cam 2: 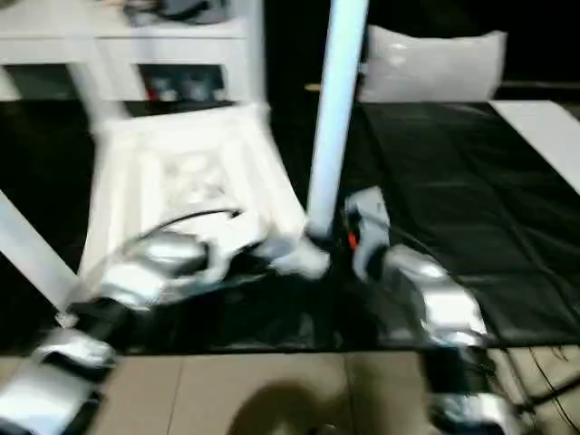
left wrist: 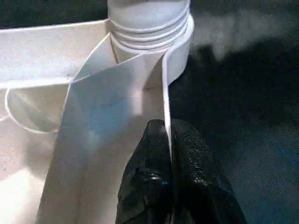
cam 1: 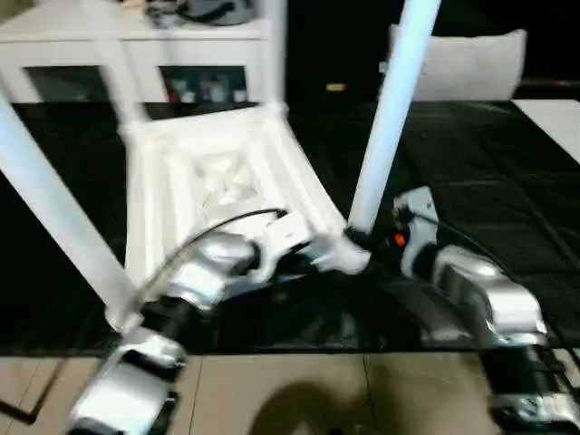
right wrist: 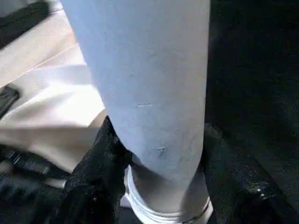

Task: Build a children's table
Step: Rotate leg to tighten

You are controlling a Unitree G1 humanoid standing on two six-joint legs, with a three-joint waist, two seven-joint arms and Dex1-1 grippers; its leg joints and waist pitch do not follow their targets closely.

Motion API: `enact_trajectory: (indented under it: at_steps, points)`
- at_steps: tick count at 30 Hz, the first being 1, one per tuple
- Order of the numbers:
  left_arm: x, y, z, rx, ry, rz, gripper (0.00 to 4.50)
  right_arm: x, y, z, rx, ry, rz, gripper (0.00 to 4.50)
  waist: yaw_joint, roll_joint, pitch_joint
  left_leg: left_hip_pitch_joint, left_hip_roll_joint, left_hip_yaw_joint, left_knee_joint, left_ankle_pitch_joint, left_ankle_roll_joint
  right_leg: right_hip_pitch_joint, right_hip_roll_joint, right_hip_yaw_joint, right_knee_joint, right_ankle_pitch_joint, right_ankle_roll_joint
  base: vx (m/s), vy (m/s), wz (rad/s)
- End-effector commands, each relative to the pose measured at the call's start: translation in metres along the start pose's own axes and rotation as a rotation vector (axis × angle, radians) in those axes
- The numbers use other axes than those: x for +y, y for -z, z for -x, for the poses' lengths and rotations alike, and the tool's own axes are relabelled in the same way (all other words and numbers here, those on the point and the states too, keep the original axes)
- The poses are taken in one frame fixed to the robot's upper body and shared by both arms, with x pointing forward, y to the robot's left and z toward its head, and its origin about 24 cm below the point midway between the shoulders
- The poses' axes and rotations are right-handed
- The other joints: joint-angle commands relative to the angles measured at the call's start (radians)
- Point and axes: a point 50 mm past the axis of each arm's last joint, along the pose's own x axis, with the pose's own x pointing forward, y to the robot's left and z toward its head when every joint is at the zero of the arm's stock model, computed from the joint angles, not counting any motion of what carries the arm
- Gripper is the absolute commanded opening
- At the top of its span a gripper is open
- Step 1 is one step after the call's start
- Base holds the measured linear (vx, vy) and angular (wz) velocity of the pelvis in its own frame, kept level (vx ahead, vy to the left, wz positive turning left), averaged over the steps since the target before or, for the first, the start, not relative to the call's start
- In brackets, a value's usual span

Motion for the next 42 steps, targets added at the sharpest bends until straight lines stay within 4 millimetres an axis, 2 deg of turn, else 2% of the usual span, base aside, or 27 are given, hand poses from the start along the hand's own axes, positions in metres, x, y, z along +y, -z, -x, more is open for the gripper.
enact_trajectory:
  at_steps: [1, 2, 3, 4, 6, 7, 9, 11, 12, 14, 17, 18, 21, 22, 23, 25, 27, 29, 30, 31, 32, 33, 34, 36, 42]
  points:
    - [-0.018, -0.028, -0.019, -0.095, 0.095, -0.047, 0.0, 0.006, -0.001, -0.011, -0.007, 0.043, -0.015, 2.01, 0.009, -0.013, -0.064, -0.014, 0.033, -0.021, -0.065, -0.148, 0.076, 0.063, -0.067, 0.046, -0.106, -0.47, -0.025, 0.0, 0.0, 0.0]
    - [-0.017, -0.03, -0.021, -0.092, 0.076, -0.06, 0.0, 0.008, -0.001, -0.011, -0.034, 0.015, 0.013, 2.01, 0.01, -0.011, -0.067, -0.013, 0.035, -0.018, -0.063, -0.13, 0.094, 0.061, -0.067, 0.052, -0.1, -0.419, -0.051, 0.0, 0.0, 0.0]
    - [-0.017, -0.03, -0.021, -0.091, 0.074, -0.064, 0.0, 0.008, -0.001, -0.01, -0.037, 0.005, 0.011, 2.35, 0.01, -0.011, -0.067, -0.013, 0.035, -0.018, -0.063, -0.13, 0.094, 0.061, -0.067, 0.052, -0.1, -0.419, -0.051, 0.0, 0.0, 0.0]
    - [-0.016, -0.03, -0.021, -0.085, 0.064, -0.074, 0.0, 0.01, -0.001, -0.009, -0.045, -0.025, 0.001, 2.68, 0.013, -0.011, -0.069, -0.017, 0.036, -0.019, -0.063, -0.106, 0.109, 0.066, -0.069, 0.055, -0.091, -0.373, -0.071, 0.0, 0.0, 0.0]
    - [-0.013, -0.026, -0.017, -0.069, 0.059, -0.092, 0.0, 0.012, -0.002, -0.003, -0.064, -0.079, 0.001, 2.71, 0.02, -0.007, -0.073, -0.02, 0.041, -0.02, -0.063, -0.065, 0.133, 0.071, -0.07, 0.059, -0.077, -0.285, -0.101, 0.0, 0.0, 0.0]
    - [-0.012, -0.024, -0.015, -0.064, 0.059, -0.097, 0.0, 0.011, -0.002, -0.001, -0.065, -0.091, 0.01, 2.81, 0.024, -0.009, -0.073, -0.019, 0.044, -0.019, -0.062, -0.051, 0.147, 0.07, -0.069, 0.062, -0.072, -0.245, -0.12, 0.0, 0.0, 0.0]
    - [-0.01, -0.02, -0.012, -0.051, 0.057, -0.104, 0.0, 0.009, -0.001, 0.002, -0.064, -0.101, 0.022, 3.15, 0.032, -0.009, -0.072, -0.016, 0.045, -0.017, -0.061, -0.036, 0.159, 0.07, -0.071, 0.064, -0.067, -0.216, -0.139, 0.0, 0.0, 0.0]
    - [-0.009, -0.016, -0.008, -0.046, 0.072, -0.128, 0.0, 0.006, -0.001, 0.008, -0.059, -0.132, 0.043, 3.18, 0.039, -0.007, -0.07, -0.014, 0.046, -0.016, -0.063, -0.057, 0.159, 0.07, -0.072, 0.063, -0.072, -0.252, -0.134, 0.0, 0.0, 0.0]
    - [-0.009, -0.015, -0.007, -0.045, 0.078, -0.133, 0.0, 0.005, -0.001, 0.01, -0.057, -0.145, 0.053, 3.28, 0.04, -0.007, -0.069, -0.014, 0.046, -0.015, -0.063, -0.063, 0.155, 0.07, -0.072, 0.063, -0.073, -0.263, -0.132, 0.0, 0.0, 0.0]
    - [-0.005, -0.006, 0.001, -0.025, 0.114, -0.154, 0.0, -0.008, -0.002, 0.025, -0.039, -0.236, 0.128, 3.53, 0.051, -0.008, -0.068, -0.009, 0.049, -0.015, -0.065, -0.08, 0.14, 0.069, -0.071, 0.064, -0.077, -0.296, -0.12, 0.0, 0.0, 0.0]
    - [-0.006, -0.002, 0.006, -0.012, 0.152, -0.182, 0.0, -0.012, -0.003, 0.033, -0.024, -0.283, 0.146, 3.73, 0.058, -0.008, -0.066, -0.008, 0.051, -0.015, -0.067, -0.102, 0.136, 0.068, -0.073, 0.065, -0.076, -0.31, -0.119, 0.0, 0.0, 0.0]
    - [-0.006, 0.0, 0.008, -0.005, 0.169, -0.191, 0.0, -0.014, -0.003, 0.036, -0.012, -0.302, 0.155, 3.92, 0.06, -0.009, -0.067, -0.008, 0.05, -0.015, -0.067, -0.102, 0.135, 0.068, -0.073, 0.066, -0.076, -0.309, -0.118, 0.0, 0.0, 0.0]
    - [-0.007, 0.004, 0.015, 0.013, 0.253, -0.245, 0.0, -0.019, -0.004, 0.045, 0.037, -0.37, 0.189, 4.05, 0.071, -0.009, -0.068, -0.007, 0.052, -0.016, -0.066, -0.086, 0.139, 0.069, -0.073, 0.067, -0.072, -0.285, -0.127, 0.0, 0.0, 0.0]
    - [-0.008, 0.008, 0.019, 0.031, 0.298, -0.268, 0.0, -0.021, -0.004, 0.048, 0.058, -0.397, 0.22, 4.16, 0.074, -0.015, -0.069, -0.009, 0.054, -0.015, -0.066, -0.076, 0.142, 0.07, -0.074, 0.069, -0.067, -0.27, -0.128, 0.0, 0.0, 0.0]
    - [-0.009, 0.009, 0.021, 0.038, 0.322, -0.285, 0.0, -0.022, -0.004, 0.049, 0.069, -0.406, 0.234, 4.27, 0.079, -0.011, -0.069, -0.006, 0.056, -0.014, -0.066, -0.07, 0.141, 0.067, -0.075, 0.07, -0.065, -0.261, -0.134, 0.0, 0.0, 0.0]
    - [-0.009, 0.01, 0.023, 0.046, 0.348, -0.303, 0.0, -0.024, -0.003, 0.05, 0.084, -0.415, 0.247, 4.38, 0.082, -0.011, -0.069, -0.007, 0.057, -0.014, -0.066, -0.073, 0.139, 0.067, -0.076, 0.069, -0.064, -0.262, -0.137, 0.0, 0.0, 0.0]
    - [-0.011, 0.012, 0.026, 0.059, 0.395, -0.33, 0.0, -0.023, -0.001, 0.052, 0.115, -0.466, 0.268, 4.38, 0.084, -0.01, -0.068, -0.006, 0.058, -0.013, -0.067, -0.076, 0.132, 0.066, -0.076, 0.069, -0.065, -0.268, -0.139, 0.0, 0.0, 0.0]
    - [-0.012, 0.014, 0.032, 0.081, 0.466, -0.362, 0.0, -0.018, 0.003, 0.058, 0.166, -0.589, 0.293, 4.38, 0.095, -0.009, -0.069, -0.006, 0.061, -0.012, -0.066, -0.081, 0.136, 0.067, -0.077, 0.071, -0.062, -0.26, -0.14, 0.0, 0.0, 0.0]
    - [-0.012, 0.014, 0.033, 0.081, 0.472, -0.365, 0.0, -0.018, 0.003, 0.058, 0.17, -0.6, 0.294, 4.21, 0.095, -0.009, -0.069, -0.006, 0.061, -0.012, -0.066, -0.081, 0.136, 0.067, -0.077, 0.071, -0.062, -0.26, -0.14, 0.0, 0.0, 0.0]
    - [-0.012, 0.014, 0.035, 0.084, 0.493, -0.377, 0.0, -0.016, 0.004, 0.059, 0.183, -0.631, 0.289, 4.11, 0.1, -0.02, -0.07, -0.003, 0.062, -0.01, -0.066, -0.079, 0.138, 0.064, -0.076, 0.072, -0.061, -0.253, -0.144, 0.0, 0.0, 0.0]
    - [-0.013, 0.014, 0.036, 0.086, 0.511, -0.386, 0.0, -0.014, 0.005, 0.06, 0.19, -0.651, 0.282, 4.04, 0.106, -0.015, -0.069, -0.004, 0.062, -0.011, -0.067, -0.074, 0.138, 0.064, -0.078, 0.072, -0.058, -0.254, -0.148, 0.0, 0.0, 0.0]
    - [-0.014, 0.014, 0.037, 0.087, 0.531, -0.394, 0.0, -0.013, 0.006, 0.061, 0.193, -0.673, 0.274, 4.0, 0.109, -0.015, -0.07, -0.004, 0.062, -0.011, -0.066, -0.071, 0.136, 0.065, -0.079, 0.072, -0.06, -0.264, -0.142, 0.0, 0.0, 0.0]
    - [-0.014, 0.014, 0.038, 0.086, 0.545, -0.4, 0.0, -0.012, 0.006, 0.061, 0.194, -0.691, 0.263, 3.91, 0.108, -0.02, -0.069, -0.005, 0.062, -0.011, -0.067, -0.072, 0.135, 0.065, -0.078, 0.071, -0.06, -0.269, -0.14, 0.0, 0.0, 0.0]
    - [-0.016, 0.013, 0.039, 0.078, 0.564, -0.405, 0.0, -0.009, 0.007, 0.061, 0.196, -0.722, 0.251, 3.67, 0.111, -0.017, -0.069, -0.004, 0.063, -0.011, -0.068, -0.072, 0.131, 0.065, -0.079, 0.071, -0.061, -0.283, -0.137, 0.0, 0.0, 0.0]
    - [-0.02, 0.009, 0.038, 0.053, 0.603, -0.414, 0.0, -0.003, 0.012, 0.057, 0.185, -0.764, 0.225, 3.23, 0.113, -0.018, -0.069, -0.005, 0.061, -0.011, -0.068, -0.068, 0.119, 0.064, -0.079, 0.071, -0.061, -0.289, -0.13, 0.0, 0.0, 0.0]
